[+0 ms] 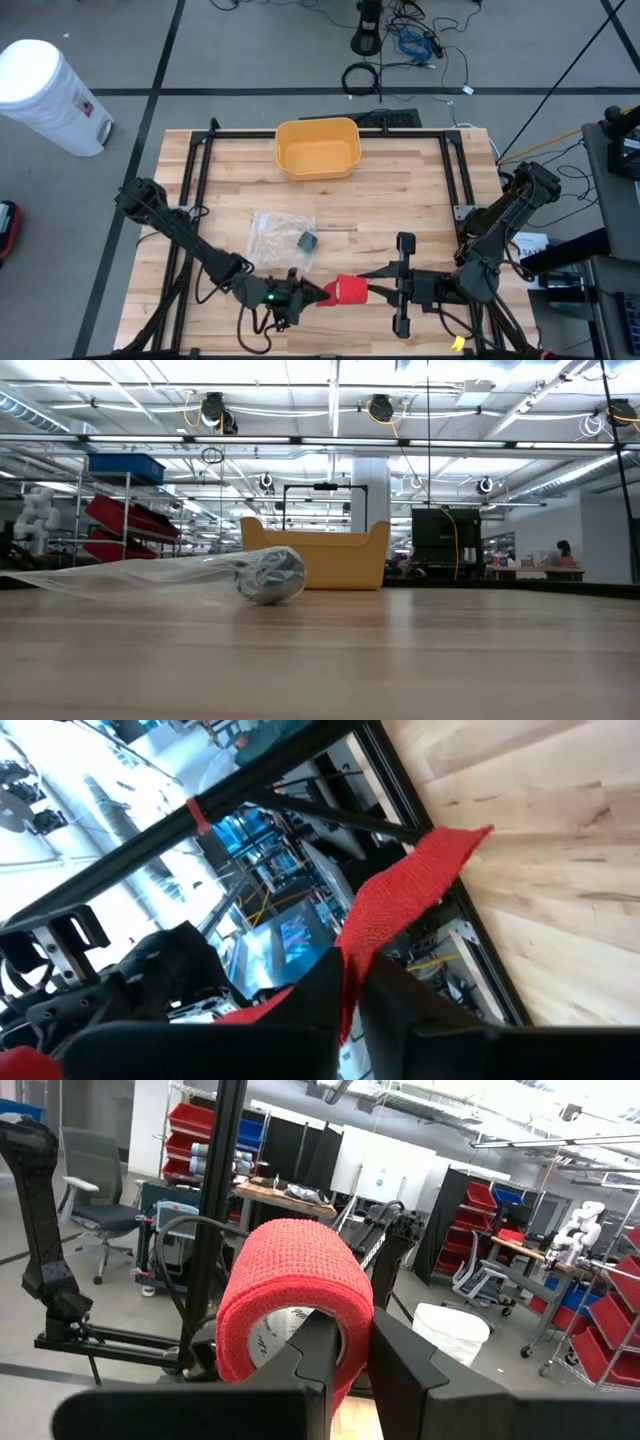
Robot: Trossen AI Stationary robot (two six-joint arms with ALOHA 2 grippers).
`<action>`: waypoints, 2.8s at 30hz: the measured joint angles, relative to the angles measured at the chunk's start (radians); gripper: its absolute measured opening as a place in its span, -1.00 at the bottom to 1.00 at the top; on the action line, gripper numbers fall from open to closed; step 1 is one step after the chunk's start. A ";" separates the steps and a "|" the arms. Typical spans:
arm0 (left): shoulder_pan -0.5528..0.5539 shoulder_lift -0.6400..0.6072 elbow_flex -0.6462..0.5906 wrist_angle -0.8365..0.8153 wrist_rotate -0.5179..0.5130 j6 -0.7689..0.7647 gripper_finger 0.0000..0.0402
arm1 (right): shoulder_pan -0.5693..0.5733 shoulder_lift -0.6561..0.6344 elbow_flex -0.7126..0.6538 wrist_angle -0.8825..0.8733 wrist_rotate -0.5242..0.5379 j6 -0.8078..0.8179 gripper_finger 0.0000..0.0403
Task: Roll bandage
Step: Roll the red bandage
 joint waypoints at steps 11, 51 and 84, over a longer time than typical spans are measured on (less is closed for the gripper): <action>-0.034 0.000 0.000 0.088 0.075 -0.066 -0.97 | -0.008 0.000 0.000 -0.046 -0.001 -0.024 -0.80; -0.030 -0.002 0.153 0.366 0.180 -0.705 -0.97 | -0.152 0.063 0.000 -0.254 0.001 -0.001 -0.80; -0.039 -0.001 0.207 0.378 -0.251 -0.534 -0.97 | -0.137 0.063 0.000 -0.391 -0.188 0.126 -0.80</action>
